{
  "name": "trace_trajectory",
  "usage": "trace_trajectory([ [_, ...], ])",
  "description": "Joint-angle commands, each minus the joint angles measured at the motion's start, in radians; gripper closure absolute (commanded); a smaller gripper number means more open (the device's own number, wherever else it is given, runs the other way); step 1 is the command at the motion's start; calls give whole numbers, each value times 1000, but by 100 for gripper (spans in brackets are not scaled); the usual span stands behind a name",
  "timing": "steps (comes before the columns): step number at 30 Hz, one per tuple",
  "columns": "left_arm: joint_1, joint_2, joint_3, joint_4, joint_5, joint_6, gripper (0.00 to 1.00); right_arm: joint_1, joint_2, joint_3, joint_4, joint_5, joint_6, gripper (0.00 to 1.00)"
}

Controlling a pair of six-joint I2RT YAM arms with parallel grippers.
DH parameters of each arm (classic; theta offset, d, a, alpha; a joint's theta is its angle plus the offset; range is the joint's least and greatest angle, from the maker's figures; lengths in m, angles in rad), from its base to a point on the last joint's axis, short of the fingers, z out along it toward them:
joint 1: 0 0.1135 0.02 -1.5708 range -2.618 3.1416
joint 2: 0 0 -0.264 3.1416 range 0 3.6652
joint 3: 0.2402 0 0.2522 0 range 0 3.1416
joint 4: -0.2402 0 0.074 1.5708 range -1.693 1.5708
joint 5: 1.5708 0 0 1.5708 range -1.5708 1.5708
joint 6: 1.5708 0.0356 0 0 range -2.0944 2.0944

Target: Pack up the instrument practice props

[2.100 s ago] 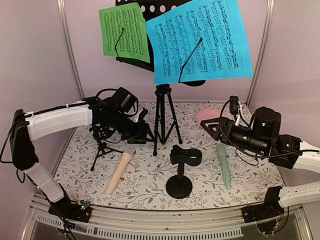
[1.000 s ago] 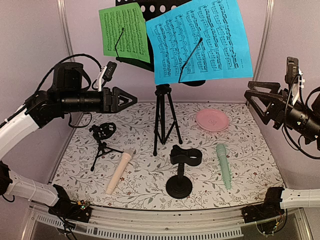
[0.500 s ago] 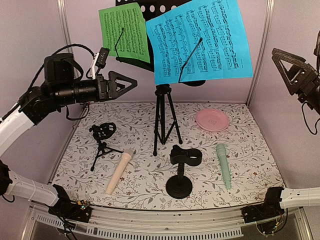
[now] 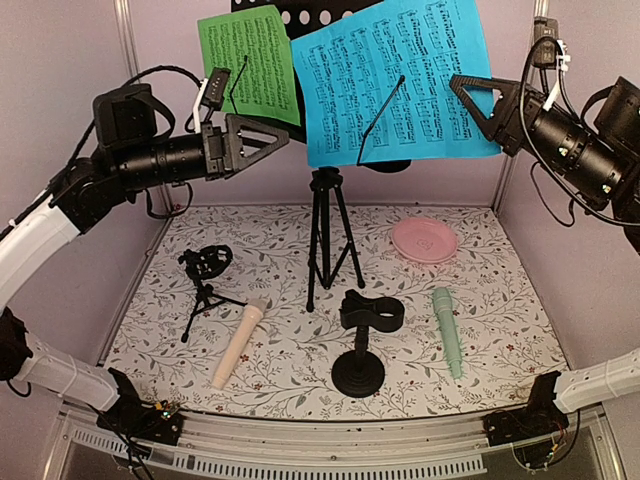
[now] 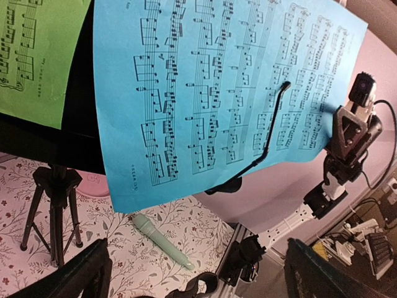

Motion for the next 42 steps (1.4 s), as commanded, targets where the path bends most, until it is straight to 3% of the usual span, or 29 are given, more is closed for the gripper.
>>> trace_trajectory([
  [1,-49,18,54,37,37,66,4,-5,-1,30,33,47,11,72],
  [4,-97,23,77,38,-12,117,6,-3,-3,30,38,69,18,86],
  [12,-252,24,99,47,-203,304,12,-4,-23,29,43,72,41,100],
  [15,-321,42,125,45,-323,416,15,-4,-26,29,33,71,43,100],
  [23,-402,186,314,-67,-405,604,21,-3,-59,-19,41,71,64,100],
  [33,-451,414,622,-309,-504,623,31,-3,-62,-52,55,66,91,100],
  [37,-461,431,635,-327,-518,624,36,-4,-64,-66,60,66,94,100],
  [42,-476,437,642,-327,-702,630,48,-4,-64,-83,70,67,95,100],
])
